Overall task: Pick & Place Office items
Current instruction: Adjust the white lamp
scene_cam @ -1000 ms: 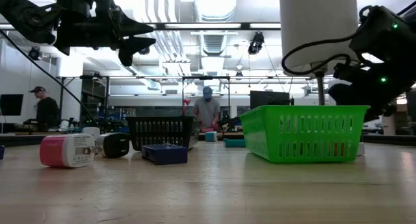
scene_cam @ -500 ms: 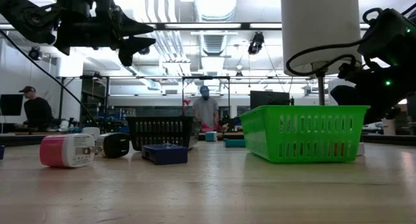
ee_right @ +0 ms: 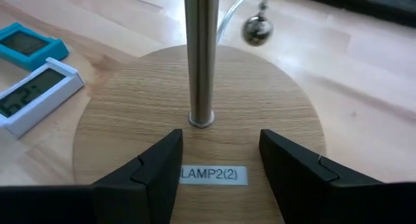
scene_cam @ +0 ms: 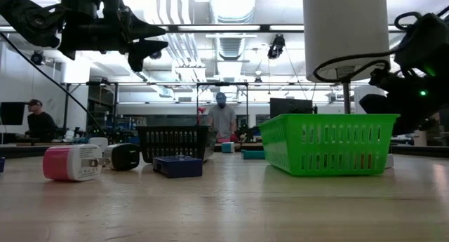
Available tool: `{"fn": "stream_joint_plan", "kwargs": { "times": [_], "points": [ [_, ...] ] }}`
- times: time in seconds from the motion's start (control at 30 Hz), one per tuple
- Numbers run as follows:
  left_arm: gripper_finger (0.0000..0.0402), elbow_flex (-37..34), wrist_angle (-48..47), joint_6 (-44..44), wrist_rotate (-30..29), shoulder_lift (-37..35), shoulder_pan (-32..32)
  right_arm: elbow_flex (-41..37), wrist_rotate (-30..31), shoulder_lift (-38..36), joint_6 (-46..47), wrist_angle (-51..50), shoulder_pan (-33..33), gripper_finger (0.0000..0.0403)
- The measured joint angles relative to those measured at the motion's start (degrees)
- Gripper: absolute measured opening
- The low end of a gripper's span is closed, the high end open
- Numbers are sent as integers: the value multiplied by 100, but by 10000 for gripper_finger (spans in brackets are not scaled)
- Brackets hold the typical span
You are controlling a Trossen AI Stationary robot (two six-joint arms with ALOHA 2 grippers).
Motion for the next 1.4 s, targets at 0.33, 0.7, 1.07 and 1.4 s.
{"fn": "stream_joint_plan", "kwargs": {
  "times": [0.33, 0.7, 1.07, 1.4],
  "points": [
    [190, 0, 0, 0, 1, 0, -2, -336, 765, 10, 922, -159, 834, 203],
    [190, 0, 0, 0, 2, 1, -7, -329, 910, -14, 1123, -263, 1417, 203],
    [191, 0, 0, 0, 0, -1, -7, 389, 471, -21, 1070, -889, 1903, 203],
    [191, 0, 0, 0, 0, -1, -4, 1158, -32, 19, 1078, -1052, 2132, 203]
  ]
}}
